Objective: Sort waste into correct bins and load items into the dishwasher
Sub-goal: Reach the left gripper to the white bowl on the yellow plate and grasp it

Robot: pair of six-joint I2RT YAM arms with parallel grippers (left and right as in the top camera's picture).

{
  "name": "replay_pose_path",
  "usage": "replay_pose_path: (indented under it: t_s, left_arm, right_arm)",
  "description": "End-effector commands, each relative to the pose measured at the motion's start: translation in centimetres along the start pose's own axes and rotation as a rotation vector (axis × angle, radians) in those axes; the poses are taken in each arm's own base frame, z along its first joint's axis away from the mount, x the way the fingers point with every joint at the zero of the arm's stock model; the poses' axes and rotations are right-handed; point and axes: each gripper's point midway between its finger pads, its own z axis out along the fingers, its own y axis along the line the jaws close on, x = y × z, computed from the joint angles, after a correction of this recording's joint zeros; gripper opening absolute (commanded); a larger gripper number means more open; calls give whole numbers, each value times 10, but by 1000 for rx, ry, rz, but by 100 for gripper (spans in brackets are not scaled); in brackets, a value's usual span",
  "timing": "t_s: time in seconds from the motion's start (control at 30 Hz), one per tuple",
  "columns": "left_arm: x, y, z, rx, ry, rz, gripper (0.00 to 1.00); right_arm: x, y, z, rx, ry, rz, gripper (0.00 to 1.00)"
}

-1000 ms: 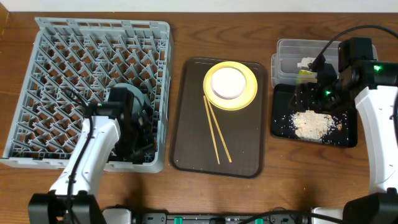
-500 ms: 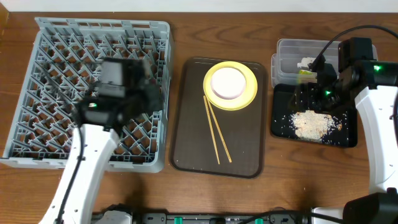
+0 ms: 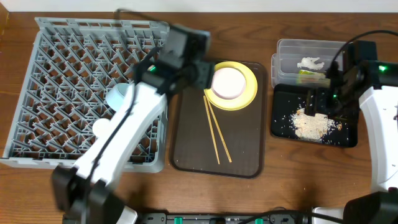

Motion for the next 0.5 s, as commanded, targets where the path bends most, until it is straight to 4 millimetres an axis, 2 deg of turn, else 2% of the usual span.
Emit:
replay_pose_path:
  t_s: [0.0, 0.1, 0.27, 0.47]
  left_arm:
    - [-13, -8, 27, -52, 8, 97, 66]
    - [-13, -26, 55, -43, 14, 161, 66]
    - [-1, -51, 97, -11, 31, 204, 66]
    - [32, -70, 140, 5, 115, 245, 66]
  right_arm:
    - [-3, -23, -8, 64, -34, 108, 85]
    - [-4, -35, -9, 61, -36, 155, 99]
    - [-2, -45, -10, 41, -29, 203, 99]
    - [-2, -46, -10, 41, -29, 205, 99]
